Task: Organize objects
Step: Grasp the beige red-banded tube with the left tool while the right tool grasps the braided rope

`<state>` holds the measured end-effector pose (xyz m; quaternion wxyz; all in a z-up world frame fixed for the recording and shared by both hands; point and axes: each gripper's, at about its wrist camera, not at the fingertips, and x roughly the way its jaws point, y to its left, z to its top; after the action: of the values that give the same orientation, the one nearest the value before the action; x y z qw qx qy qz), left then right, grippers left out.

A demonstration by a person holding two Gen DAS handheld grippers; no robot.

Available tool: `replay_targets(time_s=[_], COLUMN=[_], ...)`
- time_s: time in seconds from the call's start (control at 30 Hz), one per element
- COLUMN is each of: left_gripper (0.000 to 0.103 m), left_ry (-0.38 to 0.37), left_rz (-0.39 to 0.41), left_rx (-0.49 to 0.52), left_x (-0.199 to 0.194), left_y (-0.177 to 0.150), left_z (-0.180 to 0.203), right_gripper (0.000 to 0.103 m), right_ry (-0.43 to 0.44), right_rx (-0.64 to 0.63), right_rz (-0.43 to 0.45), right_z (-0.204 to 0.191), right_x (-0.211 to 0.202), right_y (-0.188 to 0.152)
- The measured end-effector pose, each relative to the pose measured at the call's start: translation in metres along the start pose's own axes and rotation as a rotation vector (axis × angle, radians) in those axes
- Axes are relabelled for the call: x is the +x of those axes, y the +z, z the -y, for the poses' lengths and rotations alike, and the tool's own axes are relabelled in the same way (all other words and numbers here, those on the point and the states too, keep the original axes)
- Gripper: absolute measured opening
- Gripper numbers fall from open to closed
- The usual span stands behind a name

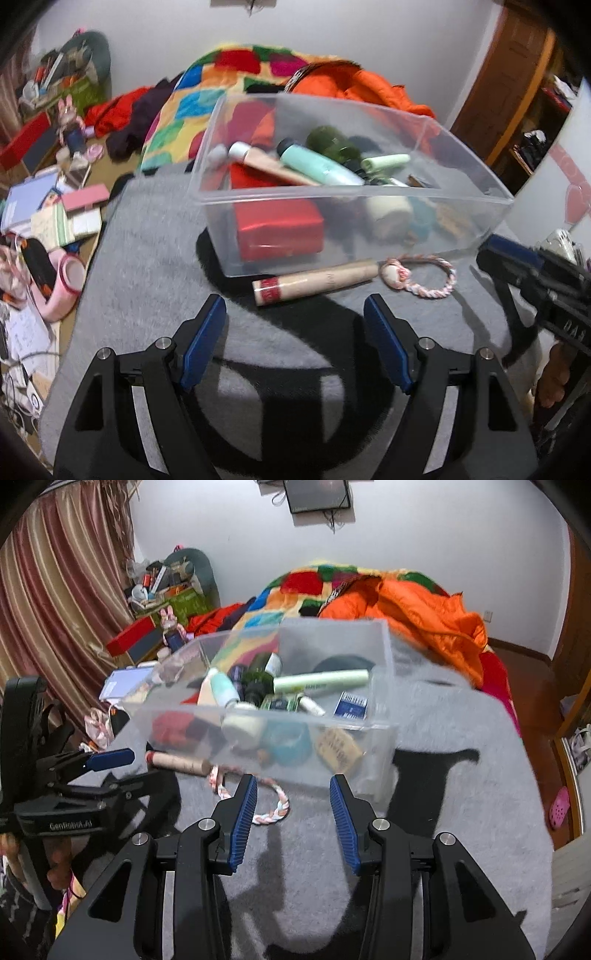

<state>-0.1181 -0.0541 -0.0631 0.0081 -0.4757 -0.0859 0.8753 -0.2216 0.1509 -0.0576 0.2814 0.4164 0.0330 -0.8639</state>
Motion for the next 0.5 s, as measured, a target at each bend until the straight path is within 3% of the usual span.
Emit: replay_targets(time_s=[0.2, 0.33, 0.5], left_gripper=[0.085, 0.090, 0.092], left_ry=[-0.036, -0.030, -0.004], left_rz=[-0.021, -0.036, -0.077], left_rx=[-0.051, -0.029, -0.018], left_x=[0.009, 0.015, 0.030], left_y=[0.013, 0.018, 0.019], left_z=[-0.003, 0.005, 0.017], right_gripper=[0.037, 0.036, 0.010], right_ry=[-0.009, -0.022, -0.025], right_rx=[-0.039, -0.060, -0.085], right_rz=[-0.062, -0.106, -0.122], right_z=[-0.012, -0.016, -0.018], right_x=[0.025, 0.039, 0.044], right_y=[0.000, -0.002, -0.005])
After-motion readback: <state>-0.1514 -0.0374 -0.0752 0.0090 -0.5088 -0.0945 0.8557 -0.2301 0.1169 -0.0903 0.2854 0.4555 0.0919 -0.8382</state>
